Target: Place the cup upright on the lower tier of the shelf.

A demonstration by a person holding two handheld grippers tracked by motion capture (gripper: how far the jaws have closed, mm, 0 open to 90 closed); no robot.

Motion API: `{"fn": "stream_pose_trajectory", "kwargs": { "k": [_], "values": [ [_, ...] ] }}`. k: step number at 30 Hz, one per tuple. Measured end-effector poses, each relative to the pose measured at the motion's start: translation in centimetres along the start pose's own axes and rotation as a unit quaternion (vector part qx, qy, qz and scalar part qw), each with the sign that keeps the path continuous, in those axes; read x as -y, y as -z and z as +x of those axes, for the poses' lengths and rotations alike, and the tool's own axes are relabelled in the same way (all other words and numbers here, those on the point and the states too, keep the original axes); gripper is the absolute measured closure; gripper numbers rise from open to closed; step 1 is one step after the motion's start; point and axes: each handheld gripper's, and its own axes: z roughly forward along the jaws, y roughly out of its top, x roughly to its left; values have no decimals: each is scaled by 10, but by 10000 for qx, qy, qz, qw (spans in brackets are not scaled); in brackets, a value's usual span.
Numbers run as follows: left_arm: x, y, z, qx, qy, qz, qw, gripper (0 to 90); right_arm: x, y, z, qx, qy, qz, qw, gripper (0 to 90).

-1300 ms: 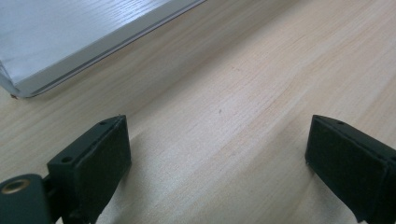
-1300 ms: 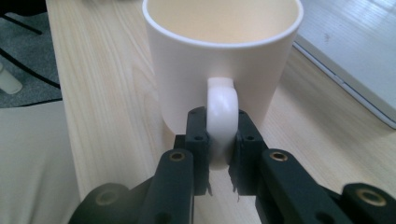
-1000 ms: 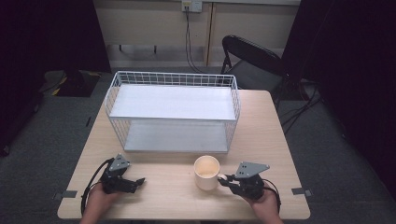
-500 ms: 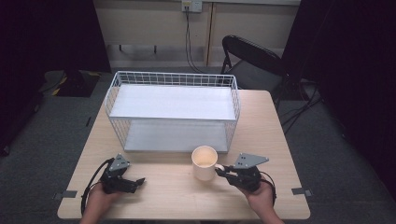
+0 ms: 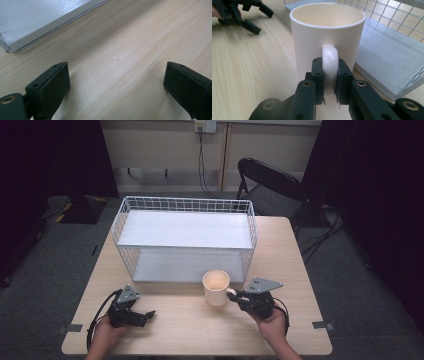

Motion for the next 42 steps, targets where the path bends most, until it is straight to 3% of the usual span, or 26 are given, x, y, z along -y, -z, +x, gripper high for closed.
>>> {"fn": "stream_pose_trajectory", "kwargs": {
  "k": [13,27,42],
  "values": [
    [0,0,0,0,-1,1,10000,63,-9,-12,-3,229,-69,-19,9997,804],
    [0,0,0,1,-2,3,10000,63,-17,-23,-4,436,-189,-307,9984,804],
    [0,0,0,0,-1,0,10000,63,-18,-46,-5,774,-124,-231,9967,803]
  ]
}}
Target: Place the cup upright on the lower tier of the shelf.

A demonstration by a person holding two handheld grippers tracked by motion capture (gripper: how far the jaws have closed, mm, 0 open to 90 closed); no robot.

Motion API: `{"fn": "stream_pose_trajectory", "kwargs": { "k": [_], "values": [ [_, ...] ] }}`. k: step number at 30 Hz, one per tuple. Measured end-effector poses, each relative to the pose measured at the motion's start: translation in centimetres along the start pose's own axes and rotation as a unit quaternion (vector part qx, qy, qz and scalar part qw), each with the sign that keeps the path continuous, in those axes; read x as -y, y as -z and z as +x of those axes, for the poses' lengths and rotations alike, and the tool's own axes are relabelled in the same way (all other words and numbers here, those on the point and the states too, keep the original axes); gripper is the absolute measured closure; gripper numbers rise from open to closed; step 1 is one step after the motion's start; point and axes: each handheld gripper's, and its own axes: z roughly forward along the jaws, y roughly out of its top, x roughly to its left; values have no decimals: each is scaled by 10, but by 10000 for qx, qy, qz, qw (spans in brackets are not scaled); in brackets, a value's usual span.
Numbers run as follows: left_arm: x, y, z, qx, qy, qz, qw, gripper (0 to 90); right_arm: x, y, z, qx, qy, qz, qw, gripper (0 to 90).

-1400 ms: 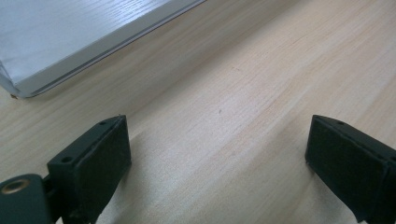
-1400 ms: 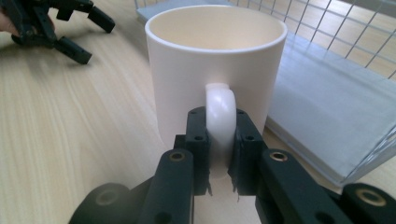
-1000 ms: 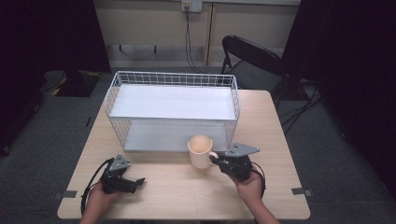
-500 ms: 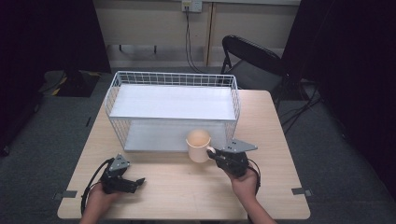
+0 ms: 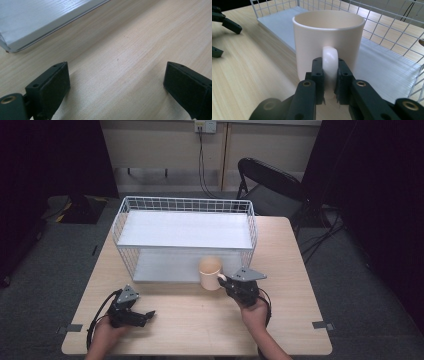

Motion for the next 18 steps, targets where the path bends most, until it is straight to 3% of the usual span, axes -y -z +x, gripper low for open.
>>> {"fn": "stream_pose_trajectory", "kwargs": {
  "k": [9,18],
  "values": [
    [0,0,0,0,-1,1,10000,63,2,-11,1,145,-175,212,9995,800],
    [0,0,0,0,1,-1,10000,63,4,-17,4,172,-242,194,9994,795]
  ]
}}
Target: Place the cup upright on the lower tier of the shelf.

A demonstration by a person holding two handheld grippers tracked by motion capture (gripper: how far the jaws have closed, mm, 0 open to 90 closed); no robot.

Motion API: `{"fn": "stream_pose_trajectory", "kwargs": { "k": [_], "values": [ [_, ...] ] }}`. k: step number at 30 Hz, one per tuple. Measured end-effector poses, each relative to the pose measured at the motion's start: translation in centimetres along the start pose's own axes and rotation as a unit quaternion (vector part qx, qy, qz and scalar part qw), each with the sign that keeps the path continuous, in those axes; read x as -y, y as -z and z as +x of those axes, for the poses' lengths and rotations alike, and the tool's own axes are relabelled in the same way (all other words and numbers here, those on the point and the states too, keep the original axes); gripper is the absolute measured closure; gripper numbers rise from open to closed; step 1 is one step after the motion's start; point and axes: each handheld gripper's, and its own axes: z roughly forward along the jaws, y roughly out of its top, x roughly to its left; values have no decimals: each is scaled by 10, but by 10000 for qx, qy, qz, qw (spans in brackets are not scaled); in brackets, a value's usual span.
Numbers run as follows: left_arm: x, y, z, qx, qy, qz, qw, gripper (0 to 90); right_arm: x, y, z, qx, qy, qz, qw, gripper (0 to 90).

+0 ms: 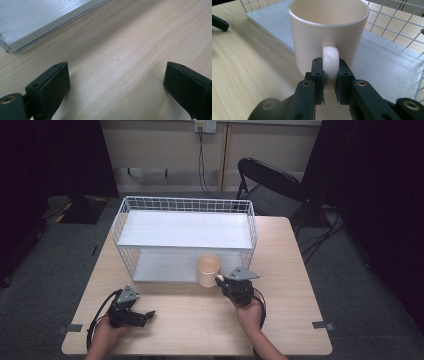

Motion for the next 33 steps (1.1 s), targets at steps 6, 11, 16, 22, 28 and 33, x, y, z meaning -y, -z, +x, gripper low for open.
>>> {"fn": "stream_pose_trajectory", "kwargs": {
  "k": [6,11,16,22,28,33],
  "values": [
    [0,0,0,1,0,1,10000,63,0,-3,0,40,-27,51,10000,789],
    [0,0,0,0,-1,1,10000,63,0,-7,4,99,27,87,9999,770],
    [0,0,0,0,-3,1,10000,62,-2,-12,8,113,37,114,9999,748],
    [0,0,0,0,-3,2,10000,63,-4,-16,9,150,34,134,9998,706],
    [0,0,0,1,-4,2,10000,62,-6,-21,9,248,29,152,9996,704],
    [0,0,0,1,-3,1,10000,62,-6,-22,10,257,16,127,9996,657]
  ]
}}
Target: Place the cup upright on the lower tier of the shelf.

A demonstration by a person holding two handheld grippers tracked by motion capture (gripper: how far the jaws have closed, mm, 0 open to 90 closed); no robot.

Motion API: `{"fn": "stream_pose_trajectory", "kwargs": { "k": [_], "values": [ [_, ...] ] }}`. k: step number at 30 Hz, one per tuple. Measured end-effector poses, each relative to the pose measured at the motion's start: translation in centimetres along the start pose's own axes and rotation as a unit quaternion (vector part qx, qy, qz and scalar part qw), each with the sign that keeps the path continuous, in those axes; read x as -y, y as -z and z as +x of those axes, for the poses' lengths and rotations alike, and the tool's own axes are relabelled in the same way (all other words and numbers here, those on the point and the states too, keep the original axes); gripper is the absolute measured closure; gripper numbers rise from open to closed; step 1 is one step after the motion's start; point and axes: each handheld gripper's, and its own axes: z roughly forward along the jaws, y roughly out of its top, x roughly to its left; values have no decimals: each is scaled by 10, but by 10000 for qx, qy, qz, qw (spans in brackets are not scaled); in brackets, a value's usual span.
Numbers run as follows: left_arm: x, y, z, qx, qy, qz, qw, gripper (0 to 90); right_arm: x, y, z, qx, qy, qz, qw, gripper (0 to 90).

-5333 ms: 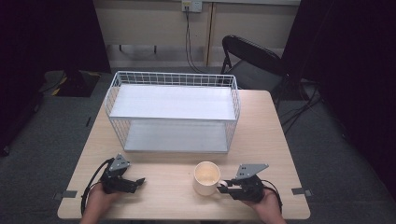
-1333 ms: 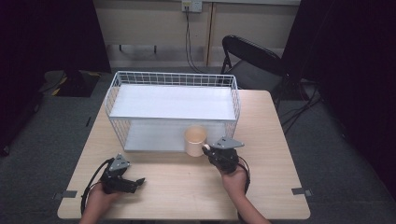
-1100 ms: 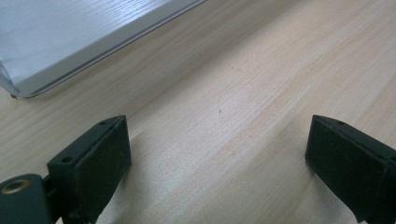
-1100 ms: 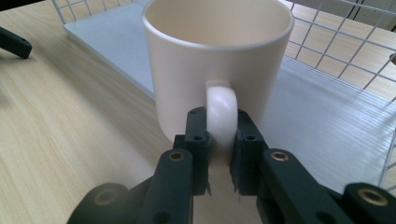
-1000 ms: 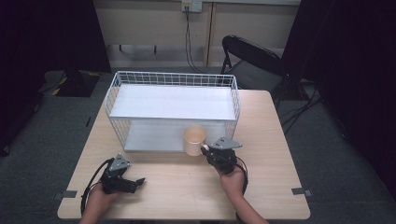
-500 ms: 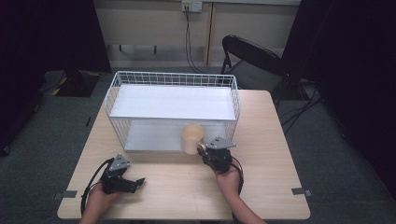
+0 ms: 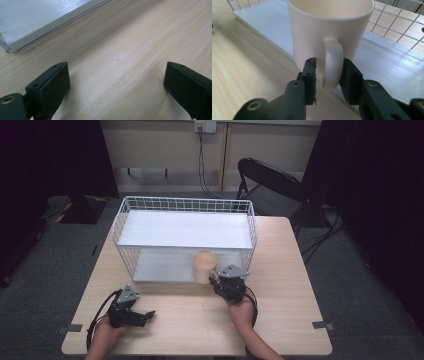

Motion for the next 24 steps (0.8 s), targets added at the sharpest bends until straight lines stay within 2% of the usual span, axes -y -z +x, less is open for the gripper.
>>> {"fn": "stream_pose_trajectory", "kwargs": {
  "k": [6,7,16,18,19,21,24],
  "values": [
    [0,0,0,0,0,1,10000,63,2,6,-2,-34,-5,11,10000,580],
    [0,0,0,-1,1,0,10000,63,2,9,-4,-73,-84,21,9999,548],
    [0,0,0,0,1,2,10000,63,7,21,-9,-122,-190,70,9997,515],
    [0,0,0,0,2,0,10000,63,9,24,-10,-132,-208,70,9997,532],
    [0,0,0,-1,0,0,10000,62,10,26,-10,-174,-204,67,9996,592],
    [0,0,0,-1,0,0,10000,63,10,27,-10,-192,-186,69,9996,608],
    [0,0,0,-1,0,1,10000,62,9,26,-7,-221,-161,82,9996,696]
  ]
}}
